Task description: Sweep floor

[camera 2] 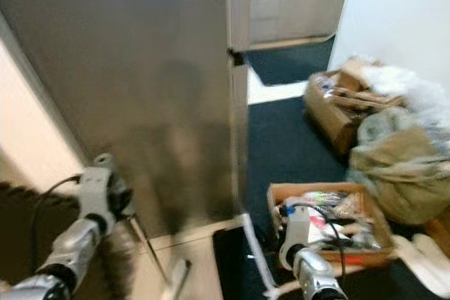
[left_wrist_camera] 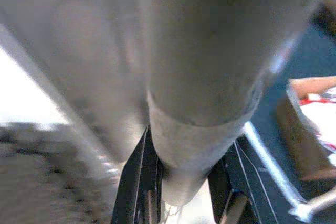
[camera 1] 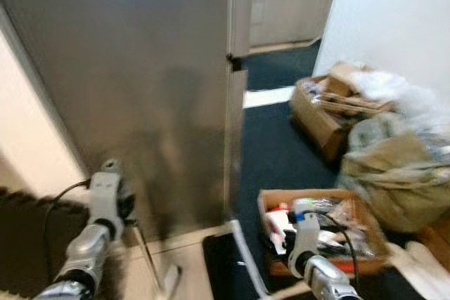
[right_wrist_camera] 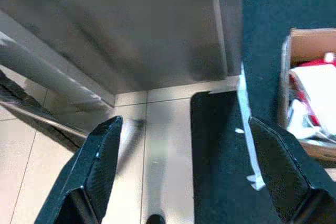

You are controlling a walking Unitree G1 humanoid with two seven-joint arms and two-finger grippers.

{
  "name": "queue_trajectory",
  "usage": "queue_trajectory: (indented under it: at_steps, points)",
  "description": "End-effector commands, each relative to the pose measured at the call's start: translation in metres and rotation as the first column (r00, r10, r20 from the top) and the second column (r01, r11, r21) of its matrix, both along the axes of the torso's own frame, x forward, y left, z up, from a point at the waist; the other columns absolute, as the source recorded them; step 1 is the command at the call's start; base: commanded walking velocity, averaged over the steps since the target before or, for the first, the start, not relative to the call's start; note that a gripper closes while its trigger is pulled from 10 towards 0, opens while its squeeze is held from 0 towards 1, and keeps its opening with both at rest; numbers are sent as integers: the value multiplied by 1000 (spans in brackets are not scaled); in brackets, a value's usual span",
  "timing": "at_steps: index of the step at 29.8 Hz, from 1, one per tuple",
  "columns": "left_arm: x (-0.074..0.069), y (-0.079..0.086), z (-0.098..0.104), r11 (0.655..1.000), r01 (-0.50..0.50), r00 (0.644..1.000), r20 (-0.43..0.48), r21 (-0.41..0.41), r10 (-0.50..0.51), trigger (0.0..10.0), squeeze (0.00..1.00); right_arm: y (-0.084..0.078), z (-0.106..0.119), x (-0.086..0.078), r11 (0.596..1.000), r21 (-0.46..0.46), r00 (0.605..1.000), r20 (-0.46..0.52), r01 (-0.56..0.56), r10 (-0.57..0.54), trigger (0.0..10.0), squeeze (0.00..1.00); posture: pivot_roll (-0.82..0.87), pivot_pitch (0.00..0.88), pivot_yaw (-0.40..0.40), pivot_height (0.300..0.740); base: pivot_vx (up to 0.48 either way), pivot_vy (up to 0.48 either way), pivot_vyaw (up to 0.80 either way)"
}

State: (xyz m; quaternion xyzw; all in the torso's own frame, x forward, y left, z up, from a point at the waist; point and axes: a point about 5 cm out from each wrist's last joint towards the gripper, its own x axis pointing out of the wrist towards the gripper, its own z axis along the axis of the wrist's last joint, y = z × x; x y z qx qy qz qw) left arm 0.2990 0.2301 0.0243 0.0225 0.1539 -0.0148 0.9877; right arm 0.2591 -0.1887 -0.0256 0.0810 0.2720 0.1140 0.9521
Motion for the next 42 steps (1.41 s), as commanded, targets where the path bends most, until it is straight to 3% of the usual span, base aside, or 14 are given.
queue_trajectory:
  at_steps: [1, 6, 11, 15, 23, 27, 29, 34, 41, 42]
  points:
    - [2, 4, 5, 1000, 0, 1000, 23, 14, 0, 10000, 0, -9, -5, -7, 999, 6, 999, -25, 43, -43, 10000, 0, -5, 0, 26, 740, 398, 0, 0]
    - [4, 2, 8, 1000, 22, 999, 41, -8, -22, 10000, 0, -10, -4, -5, 999, -5, 999, -24, 48, -48, 10000, 0, -5, 0, 27, 740, 304, 0, 0]
    - [9, -6, 15, 992, 87, 992, 96, -87, -78, 10000, 0, -11, -3, -5, 999, -7, 999, -21, 49, -49, 10000, 0, -5, 0, 28, 740, 274, 0, 0]
    - [10, -16, 20, 962, 197, 972, 167, -190, -166, 10000, 0, -11, -3, -4, 999, -6, 999, -21, 49, -49, 10000, 0, -4, 0, 27, 740, 89, 0, 0]
    - [7, -21, 21, 933, 281, 950, 204, -224, -237, 10000, 0, -11, -3, -4, 999, -7, 999, -20, 46, -46, 10000, 0, -1, 2, 24, 740, 0, 0, 0]
    - [6, -33, 22, 906, 376, 917, 223, -196, -332, 10000, 0, -11, -3, -4, 999, -19, 998, -27, 50, -50, 10000, 0, -1, 5, 23, 740, 0, 0, 0]
    - [5, -46, 23, 860, 481, 867, 236, -167, -439, 10000, 0, -12, -3, -4, 998, -27, 998, -33, 54, -54, 10000, 0, -2, 6, 22, 740, 0, 0, 0]
    - [4, -53, 22, 826, 551, 827, 207, -115, -523, 10000, 0, -14, -4, -5, 997, -33, 997, -46, 64, -65, 10000, 0, -2, 6, 22, 740, 0, 0, -480]
    - [5, -38, 18, 873, 488, 867, 109, 9, -486, 10000, 0, -17, -4, -5, 996, -48, 996, -40, 75, -77, 10000, 0, -12, 11, 21, 740, 0, 0, -114]
    - [6, -31, 18, 893, 447, 888, 93, 50, -450, 10000, 0, -17, -4, -5, 996, -48, 996, -39, 75, -77, 10000, 0, -16, 13, 20, 740, 0, 0, 0]
